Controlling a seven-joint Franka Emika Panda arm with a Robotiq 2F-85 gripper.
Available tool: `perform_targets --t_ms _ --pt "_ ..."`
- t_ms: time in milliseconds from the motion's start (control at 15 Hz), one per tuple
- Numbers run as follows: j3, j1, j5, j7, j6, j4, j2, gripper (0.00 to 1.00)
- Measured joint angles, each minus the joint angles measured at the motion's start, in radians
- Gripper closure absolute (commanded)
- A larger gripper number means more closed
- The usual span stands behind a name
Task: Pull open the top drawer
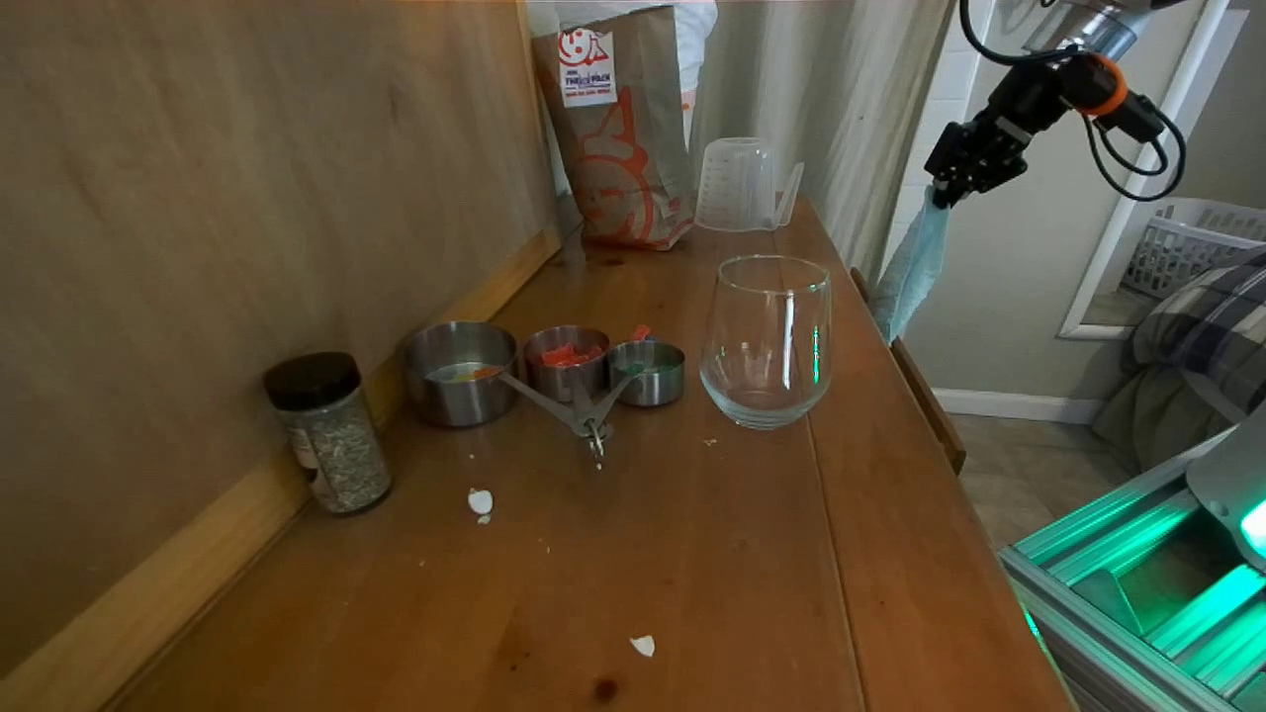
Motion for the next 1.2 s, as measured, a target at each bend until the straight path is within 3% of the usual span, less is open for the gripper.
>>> perform_targets --t_ms 1200 --pt "-0.046 -0.008 -0.007 -0.152 0.076 0.114 0.313 0.96"
